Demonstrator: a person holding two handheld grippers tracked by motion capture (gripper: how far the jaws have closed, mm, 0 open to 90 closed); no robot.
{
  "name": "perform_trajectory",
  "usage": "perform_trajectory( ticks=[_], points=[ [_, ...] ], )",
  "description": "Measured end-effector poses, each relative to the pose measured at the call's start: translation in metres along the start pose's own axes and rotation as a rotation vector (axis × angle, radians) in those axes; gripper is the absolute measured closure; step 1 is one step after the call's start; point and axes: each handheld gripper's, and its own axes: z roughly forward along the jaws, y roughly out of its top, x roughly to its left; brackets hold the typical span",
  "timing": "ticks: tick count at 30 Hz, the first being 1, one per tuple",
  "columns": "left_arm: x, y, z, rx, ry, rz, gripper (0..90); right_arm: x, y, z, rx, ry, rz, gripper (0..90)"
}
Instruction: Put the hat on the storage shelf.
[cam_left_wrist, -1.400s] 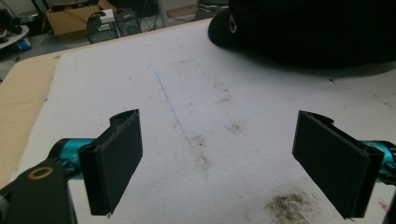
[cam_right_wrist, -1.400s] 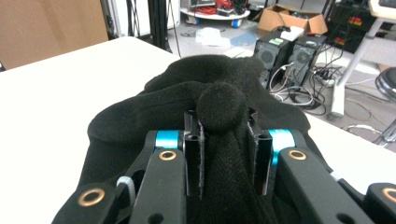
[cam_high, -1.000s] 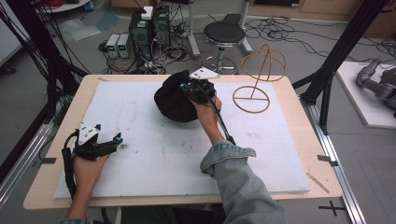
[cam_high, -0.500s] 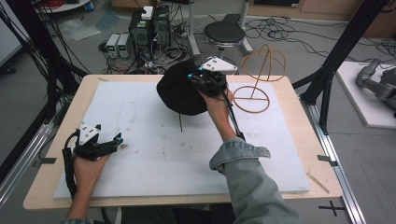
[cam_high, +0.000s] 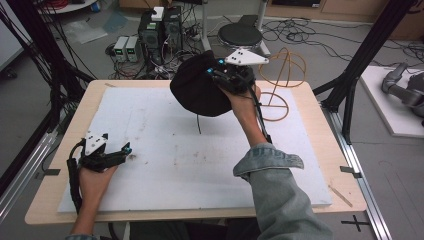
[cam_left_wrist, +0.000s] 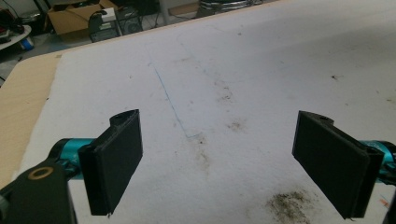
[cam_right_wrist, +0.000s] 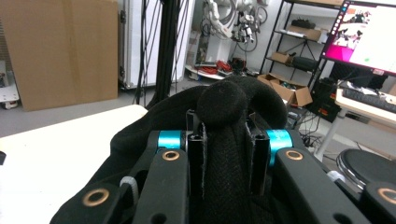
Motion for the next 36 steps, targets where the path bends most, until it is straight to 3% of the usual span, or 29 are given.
perform_trajectory(
  ticks=[13, 28, 36],
  points=[
    [0.0, 0.0, 0.001, 0.002, -0.001, 0.0, 16.4, -0.013, 0.033, -0.02, -0.077, 0.016, 0.021, 76.5],
    [0.0, 0.0, 0.001, 0.005, -0.001, -0.001, 16.4, -0.042, 0.061, -0.044, -0.136, -0.047, -0.002, 76.5],
    [0.001, 0.0, 0.001, 0.013, 0.001, 0.003, 16.4, -0.066, 0.065, -0.058, -0.14, -0.092, 0.007, 76.4]
  ],
)
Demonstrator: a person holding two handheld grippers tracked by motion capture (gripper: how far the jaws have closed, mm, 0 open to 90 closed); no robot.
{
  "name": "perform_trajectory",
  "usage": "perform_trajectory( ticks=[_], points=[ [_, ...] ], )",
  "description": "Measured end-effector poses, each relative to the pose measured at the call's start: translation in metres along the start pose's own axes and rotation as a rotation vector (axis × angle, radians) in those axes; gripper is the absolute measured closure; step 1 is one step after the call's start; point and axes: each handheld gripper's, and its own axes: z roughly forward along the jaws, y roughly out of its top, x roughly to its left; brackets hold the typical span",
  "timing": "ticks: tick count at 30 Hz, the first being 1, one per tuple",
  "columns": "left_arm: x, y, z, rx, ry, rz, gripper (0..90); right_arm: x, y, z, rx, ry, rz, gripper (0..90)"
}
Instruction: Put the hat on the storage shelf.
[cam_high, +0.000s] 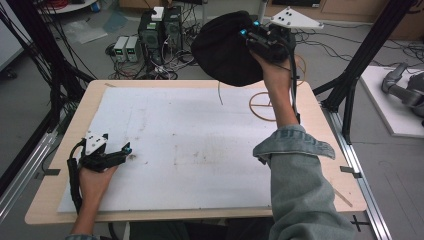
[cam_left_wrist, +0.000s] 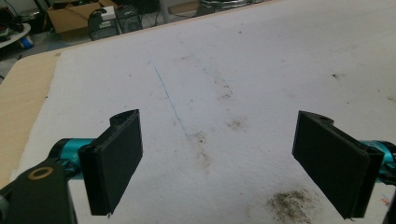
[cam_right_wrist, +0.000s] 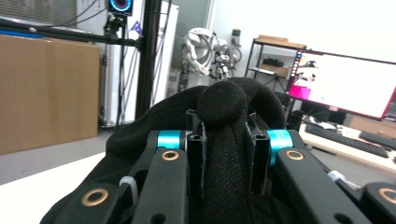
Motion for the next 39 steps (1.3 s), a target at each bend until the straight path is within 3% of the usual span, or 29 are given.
perform_trajectory(
  ticks=[9, 16, 28, 39],
  points=[
    [-0.001, 0.0, 0.001, -0.002, -0.002, -0.003, 16.9, -0.032, -0.005, -0.014, 0.017, -0.067, 0.025, 76.1],
    [-0.001, 0.0, 0.001, -0.002, -0.001, -0.003, 16.9, -0.048, -0.011, -0.019, 0.047, -0.112, 0.028, 75.9],
    [-0.001, 0.0, 0.0, -0.001, -0.001, 0.0, 16.9, -0.068, -0.026, -0.028, 0.076, -0.166, 0.031, 75.8],
    [0.0, 0.0, 0.0, 0.001, -0.001, -0.001, 16.9, -0.074, -0.026, -0.03, 0.039, -0.167, 0.016, 75.6]
  ],
)
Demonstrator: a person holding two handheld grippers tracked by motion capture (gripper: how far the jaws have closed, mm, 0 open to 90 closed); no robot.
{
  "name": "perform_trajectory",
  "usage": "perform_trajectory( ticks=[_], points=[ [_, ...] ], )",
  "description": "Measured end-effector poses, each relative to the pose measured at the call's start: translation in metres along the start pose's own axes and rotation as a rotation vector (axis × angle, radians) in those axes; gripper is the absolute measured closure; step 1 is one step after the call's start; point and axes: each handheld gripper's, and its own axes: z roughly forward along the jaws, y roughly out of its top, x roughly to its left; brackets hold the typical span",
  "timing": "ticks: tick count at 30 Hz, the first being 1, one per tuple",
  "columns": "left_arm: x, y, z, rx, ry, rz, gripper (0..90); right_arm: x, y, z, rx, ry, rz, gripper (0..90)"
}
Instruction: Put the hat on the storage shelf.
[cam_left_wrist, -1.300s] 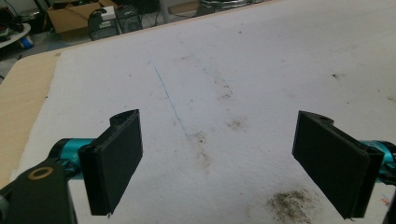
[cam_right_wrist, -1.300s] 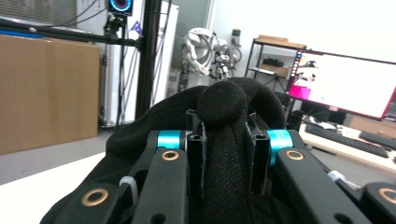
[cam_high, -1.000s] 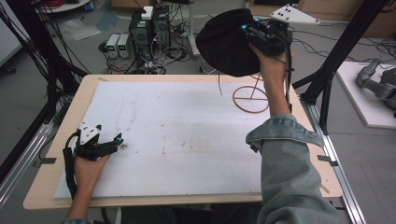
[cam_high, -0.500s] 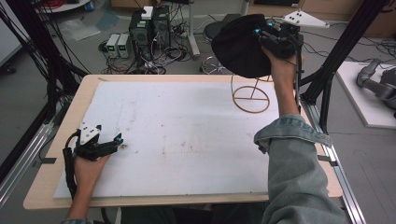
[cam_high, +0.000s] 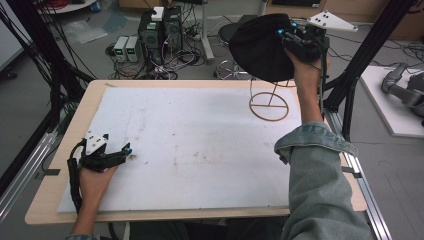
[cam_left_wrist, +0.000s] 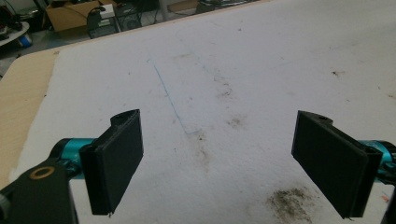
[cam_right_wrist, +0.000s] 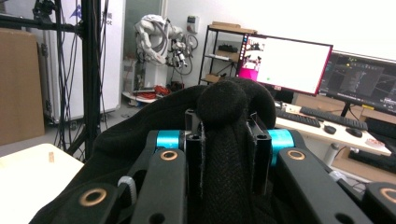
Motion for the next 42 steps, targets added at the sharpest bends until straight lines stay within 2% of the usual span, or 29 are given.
perform_trajectory(
  ticks=[4, 8, 13, 19, 24, 30, 33, 38, 42],
  points=[
    [0.0, 0.0, 0.0, 0.004, -0.003, 0.002, 16.9, -0.002, 0.003, 0.0, -0.011, 0.004, -0.014, 75.6],
    [0.0, 0.0, 0.0, 0.005, -0.005, 0.002, 16.9, -0.006, 0.007, -0.003, -0.014, -0.02, -0.042, 75.5],
    [0.0, 0.0, 0.0, 0.005, -0.005, 0.002, 16.9, -0.016, 0.006, -0.01, -0.011, -0.048, -0.022, 75.2],
    [0.0, 0.0, 0.0, 0.006, -0.004, 0.002, 16.9, -0.024, -0.003, -0.009, 0.036, -0.074, -0.006, 74.8],
    [0.0, 0.0, 0.0, 0.006, -0.006, 0.001, 16.9, -0.028, -0.016, -0.003, 0.101, -0.1, -0.013, 74.4],
    [0.0, 0.0, 0.0, 0.008, -0.007, 0.0, 16.9, -0.037, -0.035, 0.002, 0.178, -0.125, 0.011, 73.1],
    [0.0, 0.0, 0.0, 0.008, -0.007, -0.002, 16.9, -0.038, -0.039, 0.005, 0.207, -0.132, -0.004, 72.7],
    [0.0, 0.0, 0.0, 0.008, -0.007, -0.001, 16.9, -0.038, -0.042, 0.009, 0.235, -0.139, 0.015, 72.2],
    [0.001, -0.001, 0.0, 0.008, -0.007, 0.001, 16.9, -0.04, -0.047, 0.013, 0.278, -0.161, 0.038, 71.6]
  ],
)
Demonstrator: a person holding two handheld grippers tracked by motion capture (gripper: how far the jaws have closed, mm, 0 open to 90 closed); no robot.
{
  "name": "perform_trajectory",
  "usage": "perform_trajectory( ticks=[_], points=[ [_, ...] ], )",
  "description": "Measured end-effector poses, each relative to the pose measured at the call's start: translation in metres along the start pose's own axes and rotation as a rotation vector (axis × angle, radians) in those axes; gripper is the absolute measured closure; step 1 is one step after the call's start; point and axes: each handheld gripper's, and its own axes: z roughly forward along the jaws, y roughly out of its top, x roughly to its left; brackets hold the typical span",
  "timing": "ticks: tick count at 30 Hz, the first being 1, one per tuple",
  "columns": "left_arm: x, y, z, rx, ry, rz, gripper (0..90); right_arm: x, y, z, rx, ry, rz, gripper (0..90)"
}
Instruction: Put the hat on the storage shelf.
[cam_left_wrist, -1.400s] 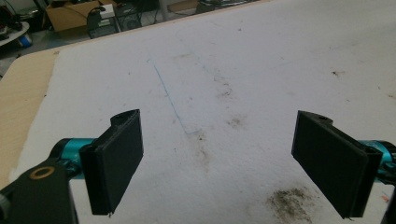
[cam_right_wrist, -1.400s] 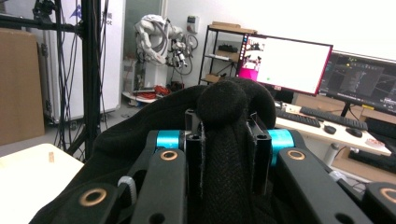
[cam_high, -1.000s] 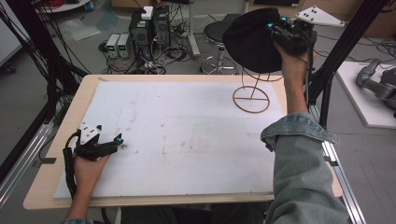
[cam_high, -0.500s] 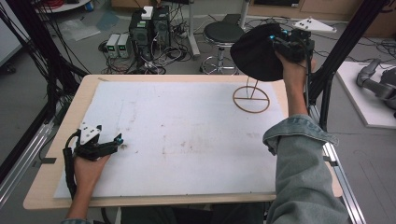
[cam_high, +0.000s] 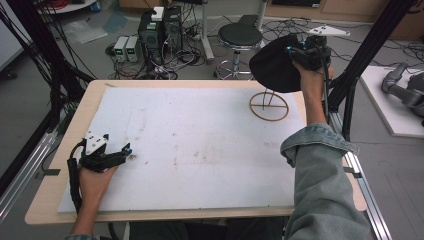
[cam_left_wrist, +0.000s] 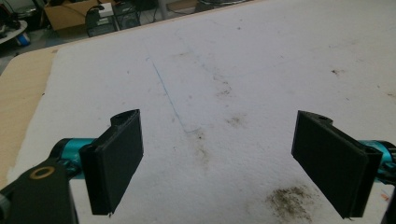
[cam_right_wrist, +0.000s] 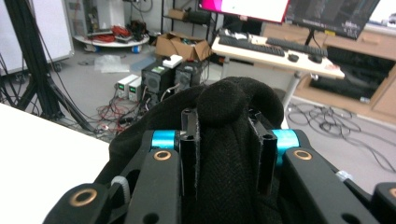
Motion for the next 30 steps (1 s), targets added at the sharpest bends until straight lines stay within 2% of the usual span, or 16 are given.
perform_trajectory(
  ticks=[13, 20, 30],
  points=[
    [0.0, 0.0, 0.0, -0.003, 0.001, -0.001, 16.9, -0.008, -0.008, 0.007, 0.069, -0.003, 0.059, 67.1],
    [0.0, 0.0, -0.001, -0.003, 0.003, -0.002, 16.9, -0.008, -0.01, 0.009, 0.113, -0.024, 0.075, 63.4],
    [0.0, 0.0, -0.001, -0.001, 0.004, 0.0, 16.9, -0.009, -0.012, 0.012, 0.144, -0.019, 0.096, 59.1]
  ],
)
